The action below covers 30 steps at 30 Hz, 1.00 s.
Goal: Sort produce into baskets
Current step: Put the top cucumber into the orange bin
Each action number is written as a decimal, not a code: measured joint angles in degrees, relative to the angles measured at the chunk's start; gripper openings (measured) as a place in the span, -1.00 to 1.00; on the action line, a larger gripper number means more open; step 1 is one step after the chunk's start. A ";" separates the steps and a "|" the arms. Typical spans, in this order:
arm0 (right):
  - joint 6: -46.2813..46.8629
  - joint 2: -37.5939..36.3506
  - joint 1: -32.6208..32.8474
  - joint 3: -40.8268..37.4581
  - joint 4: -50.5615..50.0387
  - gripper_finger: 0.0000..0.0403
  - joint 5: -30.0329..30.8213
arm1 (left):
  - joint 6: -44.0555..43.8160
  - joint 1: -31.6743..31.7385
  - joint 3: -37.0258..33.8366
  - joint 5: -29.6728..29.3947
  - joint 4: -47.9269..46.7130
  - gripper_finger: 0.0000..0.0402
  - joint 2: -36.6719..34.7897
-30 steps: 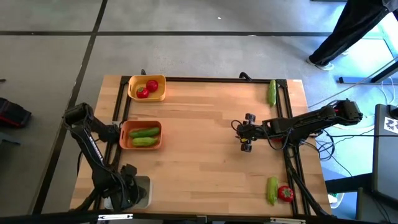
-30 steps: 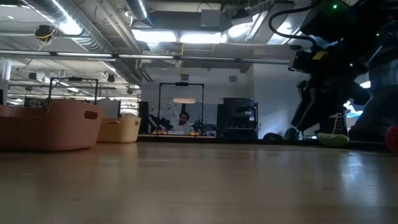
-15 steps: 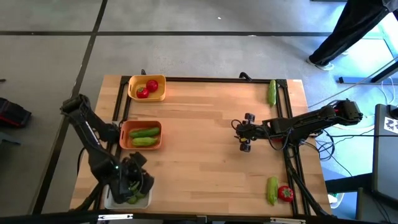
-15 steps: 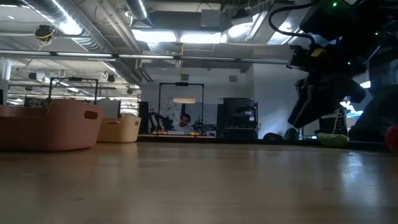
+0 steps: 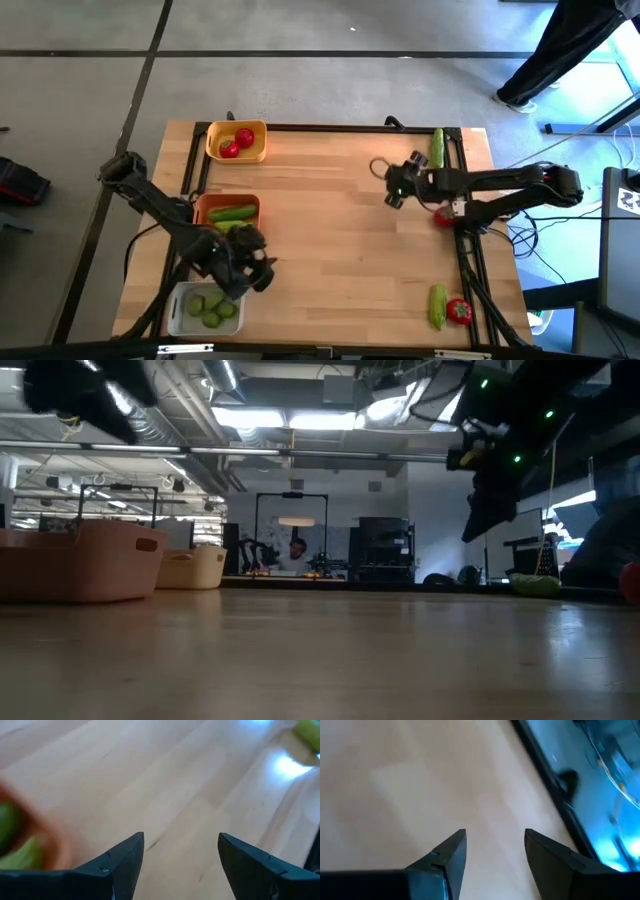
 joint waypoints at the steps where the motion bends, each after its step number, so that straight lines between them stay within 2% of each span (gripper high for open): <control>1: -0.16 0.00 -2.17 0.01 -0.32 -0.04 0.30 | 2.79 0.93 -0.77 -0.17 3.14 0.23 0.00; 5: -1.01 0.00 -11.17 0.00 -0.49 -0.04 0.35 | 13.26 4.22 -2.98 -0.49 14.12 0.22 0.13; 9: -3.00 0.00 -20.61 0.00 0.78 -0.04 0.23 | 21.69 6.99 -4.27 -0.46 20.55 0.22 0.22; 15: -7.71 0.00 -30.34 -0.01 6.00 -0.04 -2.35 | 27.31 9.76 -4.38 -0.44 22.08 0.22 0.22; 21: -8.74 0.02 -38.50 0.81 6.13 -0.02 -11.16 | 30.87 11.20 -4.38 0.99 22.09 0.22 0.22; 25: -8.74 1.17 -42.30 4.10 3.58 0.13 -13.35 | 32.74 11.55 -4.38 1.18 22.34 0.22 0.22; 30: -7.93 6.66 -44.88 9.93 -3.42 0.42 -12.35 | 34.14 11.53 -4.38 1.31 22.48 0.22 0.22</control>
